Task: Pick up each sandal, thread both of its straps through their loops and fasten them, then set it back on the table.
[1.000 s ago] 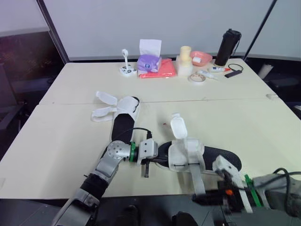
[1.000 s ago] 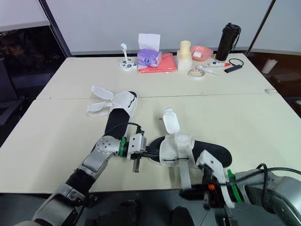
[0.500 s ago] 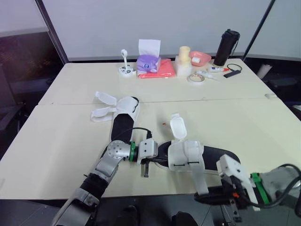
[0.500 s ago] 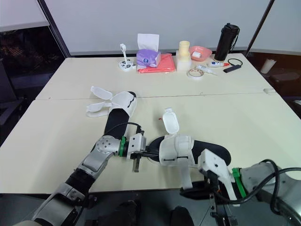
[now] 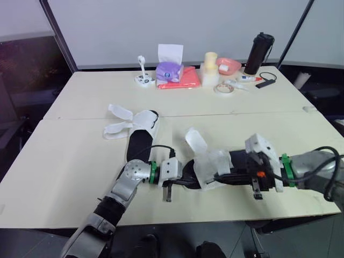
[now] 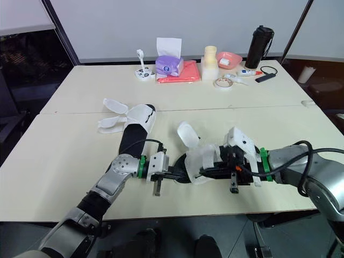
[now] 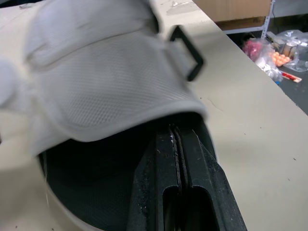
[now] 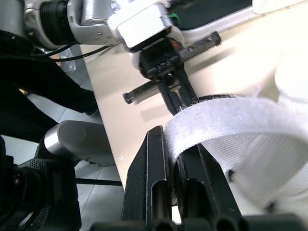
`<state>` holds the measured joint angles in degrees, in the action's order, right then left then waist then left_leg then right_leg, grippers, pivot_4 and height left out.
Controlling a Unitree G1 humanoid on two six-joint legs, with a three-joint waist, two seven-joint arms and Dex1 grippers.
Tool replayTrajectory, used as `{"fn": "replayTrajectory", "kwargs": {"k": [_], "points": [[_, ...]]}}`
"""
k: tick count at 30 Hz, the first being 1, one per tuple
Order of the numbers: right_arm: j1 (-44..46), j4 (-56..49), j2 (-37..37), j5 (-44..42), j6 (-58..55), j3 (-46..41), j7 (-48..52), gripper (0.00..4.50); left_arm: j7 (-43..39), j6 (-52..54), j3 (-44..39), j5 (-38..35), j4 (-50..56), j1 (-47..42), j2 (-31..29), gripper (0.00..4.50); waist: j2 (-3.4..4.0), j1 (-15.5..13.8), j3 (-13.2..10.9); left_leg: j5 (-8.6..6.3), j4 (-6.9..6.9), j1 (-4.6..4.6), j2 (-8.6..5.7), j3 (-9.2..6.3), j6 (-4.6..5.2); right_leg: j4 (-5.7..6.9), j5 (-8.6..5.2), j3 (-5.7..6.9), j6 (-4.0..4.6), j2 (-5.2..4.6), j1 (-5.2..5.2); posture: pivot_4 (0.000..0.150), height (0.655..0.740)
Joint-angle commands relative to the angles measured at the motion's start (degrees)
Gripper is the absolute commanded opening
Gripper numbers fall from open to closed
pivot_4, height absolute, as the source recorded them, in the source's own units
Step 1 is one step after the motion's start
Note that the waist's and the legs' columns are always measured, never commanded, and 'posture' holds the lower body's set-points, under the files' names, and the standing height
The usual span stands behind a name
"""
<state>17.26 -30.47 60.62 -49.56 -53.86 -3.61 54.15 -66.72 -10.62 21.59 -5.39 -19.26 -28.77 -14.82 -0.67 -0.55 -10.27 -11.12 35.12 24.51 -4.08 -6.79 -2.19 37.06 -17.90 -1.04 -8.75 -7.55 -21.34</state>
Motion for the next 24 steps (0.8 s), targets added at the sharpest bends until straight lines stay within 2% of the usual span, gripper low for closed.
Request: {"fn": "replayTrajectory", "kwargs": {"k": [1,11,24], "points": [[3.48,2.42,-1.01,0.43,-1.45,1.06,-0.30,0.03,0.19,-0.23,0.19,0.54,-0.06,0.17,-0.34,0.00,0.00,0.04,0.00,0.00,0.00,0.00,0.00,0.00,0.00,0.01,0.00,0.00,0.00,0.01,0.00,0.150,0.7400],[4.22,2.39,1.83,3.45,-1.52,3.68,5.01,0.03,0.84,-1.32,-0.72,0.77,-1.99,-1.45,-0.55,0.00,0.01,-0.09,0.00,0.00,0.01,0.00,-0.02,0.02,0.00,0.03,0.00,0.00,0.00,0.01,0.00,0.150,0.7400],[4.02,-4.26,4.44,-1.83,-4.59,0.12,7.13,0.03,1.02,-4.48,-3.11,0.02,-9.65,-8.11,-0.01,0.00,-0.01,-0.09,-0.01,0.00,0.02,0.00,-0.02,0.04,0.00,0.03,0.00,0.00,-0.01,0.00,-0.01,0.150,0.7400]]}}
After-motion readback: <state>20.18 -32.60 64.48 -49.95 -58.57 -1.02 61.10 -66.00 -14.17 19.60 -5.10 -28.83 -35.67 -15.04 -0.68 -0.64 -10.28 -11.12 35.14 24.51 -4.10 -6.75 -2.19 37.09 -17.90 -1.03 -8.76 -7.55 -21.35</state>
